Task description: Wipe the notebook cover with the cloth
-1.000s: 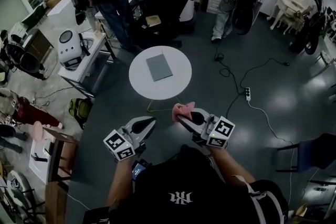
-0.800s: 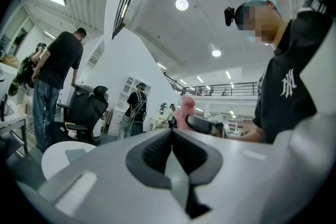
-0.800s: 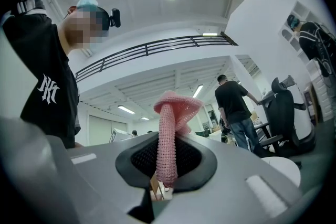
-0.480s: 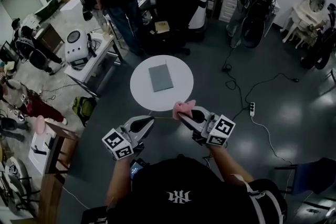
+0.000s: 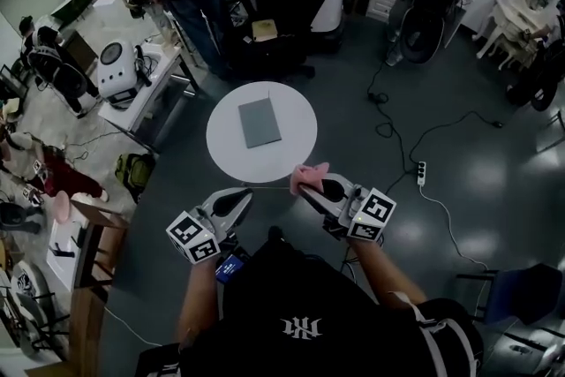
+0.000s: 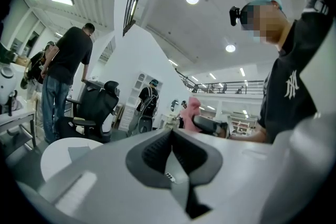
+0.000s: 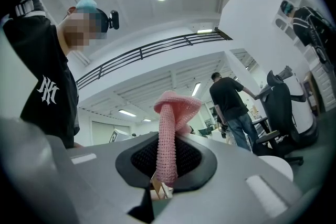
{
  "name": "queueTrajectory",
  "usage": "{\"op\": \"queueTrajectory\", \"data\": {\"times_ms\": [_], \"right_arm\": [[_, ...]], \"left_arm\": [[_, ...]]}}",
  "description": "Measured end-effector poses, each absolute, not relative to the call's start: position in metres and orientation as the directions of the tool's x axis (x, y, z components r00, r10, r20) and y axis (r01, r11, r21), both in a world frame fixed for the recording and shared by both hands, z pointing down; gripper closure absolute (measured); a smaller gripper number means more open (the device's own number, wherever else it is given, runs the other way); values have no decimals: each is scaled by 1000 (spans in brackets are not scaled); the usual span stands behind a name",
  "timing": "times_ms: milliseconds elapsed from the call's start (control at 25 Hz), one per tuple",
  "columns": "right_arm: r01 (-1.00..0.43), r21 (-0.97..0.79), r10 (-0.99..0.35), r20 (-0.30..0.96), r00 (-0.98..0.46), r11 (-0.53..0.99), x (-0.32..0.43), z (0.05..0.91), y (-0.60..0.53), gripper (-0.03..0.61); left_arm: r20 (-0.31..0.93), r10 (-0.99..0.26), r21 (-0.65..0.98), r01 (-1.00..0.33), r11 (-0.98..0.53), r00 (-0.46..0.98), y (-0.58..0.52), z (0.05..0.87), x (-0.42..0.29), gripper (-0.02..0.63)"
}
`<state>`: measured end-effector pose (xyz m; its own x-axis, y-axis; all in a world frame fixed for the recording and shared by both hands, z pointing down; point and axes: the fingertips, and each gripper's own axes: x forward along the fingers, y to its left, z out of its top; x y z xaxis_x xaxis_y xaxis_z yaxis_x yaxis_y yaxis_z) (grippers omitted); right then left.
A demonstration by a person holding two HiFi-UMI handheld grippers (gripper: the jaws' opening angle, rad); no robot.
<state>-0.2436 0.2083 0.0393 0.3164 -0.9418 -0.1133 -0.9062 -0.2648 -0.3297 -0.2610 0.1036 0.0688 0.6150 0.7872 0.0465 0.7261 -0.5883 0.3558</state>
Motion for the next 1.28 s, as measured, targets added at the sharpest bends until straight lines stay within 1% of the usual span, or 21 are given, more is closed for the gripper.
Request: {"op": "queueTrajectory", "data": {"times_ms": [160,360,520,720,960,1280], "right_arm": [[-903,-327,-939,-106,327,-278,-248,64,216,548],[-904,-314,-939,-89,332,-290,-207,69,213,548],[-906,-302,-942,-64,331,-297,-189,81,213,548],[-910,-302,-950,-38,309,-284,-118,74,197,548],[-933,-264,-965,-33,261,-244,-48,60,171,548],[-935,-285,-975,-2,221,-211,19,70,158,548]], "left_arm": [[40,801,353,742,-570,597,115,91,-265,611],[42,800,378,732,-567,598,110,106,-223,611],[25,786,399,715,-574,618,104,122,-205,611],[8,763,413,693,-591,646,89,113,-137,611],[0,733,424,664,-616,680,68,114,-71,611],[1,701,462,621,-633,713,56,128,-9,611]]}}
